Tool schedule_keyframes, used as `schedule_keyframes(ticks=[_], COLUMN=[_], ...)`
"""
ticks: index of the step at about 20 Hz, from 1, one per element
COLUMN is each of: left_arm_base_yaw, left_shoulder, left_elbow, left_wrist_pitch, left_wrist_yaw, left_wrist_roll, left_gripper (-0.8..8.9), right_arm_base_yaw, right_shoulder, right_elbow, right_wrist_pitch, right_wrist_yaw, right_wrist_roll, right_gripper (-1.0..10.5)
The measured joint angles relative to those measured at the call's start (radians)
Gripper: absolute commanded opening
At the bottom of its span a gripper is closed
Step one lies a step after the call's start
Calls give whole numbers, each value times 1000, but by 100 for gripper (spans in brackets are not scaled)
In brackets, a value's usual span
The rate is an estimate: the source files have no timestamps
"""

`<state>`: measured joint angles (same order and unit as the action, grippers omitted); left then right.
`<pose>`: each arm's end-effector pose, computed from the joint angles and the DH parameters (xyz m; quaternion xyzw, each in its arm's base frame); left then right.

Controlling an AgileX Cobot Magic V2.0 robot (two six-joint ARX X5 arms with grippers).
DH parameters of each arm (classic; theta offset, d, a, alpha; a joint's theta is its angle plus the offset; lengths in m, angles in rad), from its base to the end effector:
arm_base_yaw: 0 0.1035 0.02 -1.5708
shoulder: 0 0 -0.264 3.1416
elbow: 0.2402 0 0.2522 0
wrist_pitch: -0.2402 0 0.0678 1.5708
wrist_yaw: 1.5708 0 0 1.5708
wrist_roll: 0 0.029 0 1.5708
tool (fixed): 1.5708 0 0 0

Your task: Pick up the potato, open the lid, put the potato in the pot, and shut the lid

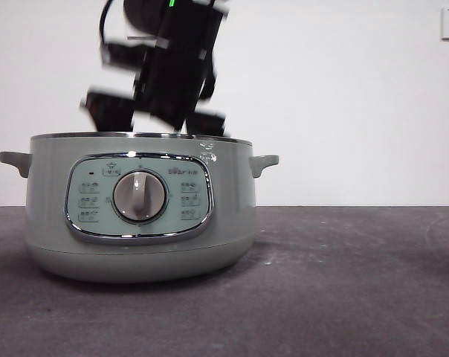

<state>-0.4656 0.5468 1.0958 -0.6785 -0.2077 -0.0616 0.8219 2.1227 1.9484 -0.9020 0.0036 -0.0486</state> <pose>0.0630 -0.0250 0.4074 -0.0091 0.0650 -0.1264 0.9898 0.3105 0.3339 0.2597 -0.2247 0.4611 0.3529 0.7826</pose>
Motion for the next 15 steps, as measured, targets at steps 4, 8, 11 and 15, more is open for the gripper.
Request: schedule_keyframes(ticks=[4, 8, 11, 15], left_arm_base_yaw=[0, 0, 0, 0], left_shoulder=[75, 228, 356, 511], left_elbow=[0, 0, 0, 0], left_wrist_pitch=[48, 110, 163, 261], left_wrist_yaw=[0, 4, 63, 168], left_wrist_roll=[0, 0, 1, 0], left_gripper=[-9, -9, -9, -9], right_arm_base_yaw=[-43, -77, -77, -77], right_shoulder=[-243, -462, -585, -696], right_elbow=[6, 6, 6, 6], right_wrist_pitch=[-229, -329, -333, -355], right_wrist_yaw=[0, 8, 51, 57], right_wrist_roll=[0, 26, 57, 76], right_gripper=[532, 532, 532, 531])
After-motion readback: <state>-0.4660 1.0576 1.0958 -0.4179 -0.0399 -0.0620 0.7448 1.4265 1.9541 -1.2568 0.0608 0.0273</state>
